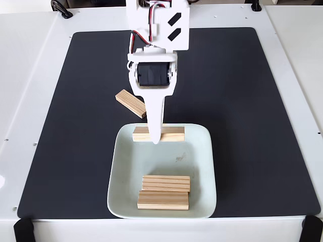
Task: Pick up the wooden block and place them on the plate.
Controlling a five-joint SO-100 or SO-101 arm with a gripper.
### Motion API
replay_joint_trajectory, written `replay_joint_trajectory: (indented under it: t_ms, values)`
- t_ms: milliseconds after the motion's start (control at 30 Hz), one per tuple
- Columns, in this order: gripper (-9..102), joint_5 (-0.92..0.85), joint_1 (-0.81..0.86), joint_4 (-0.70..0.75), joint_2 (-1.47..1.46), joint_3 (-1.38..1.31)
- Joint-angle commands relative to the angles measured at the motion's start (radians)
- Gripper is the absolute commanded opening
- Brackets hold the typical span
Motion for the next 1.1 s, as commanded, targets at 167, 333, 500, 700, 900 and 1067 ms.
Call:
replay_joint_trajectory:
  t_ms: [167, 333, 500, 700, 900, 1067]
  values:
    - [-1, -0.009, 0.012, -0.005, -0.130, -0.245]
    - [-1, -0.009, 0.006, 0.005, -0.147, -0.259]
    - [0, -0.009, 0.005, 0.005, -0.146, -0.250]
    - [21, -0.009, 0.008, 0.005, -0.144, -0.250]
    - [39, -0.009, 0.012, 0.005, -0.144, -0.259]
    - [37, -0.009, 0.009, 0.006, -0.141, -0.264]
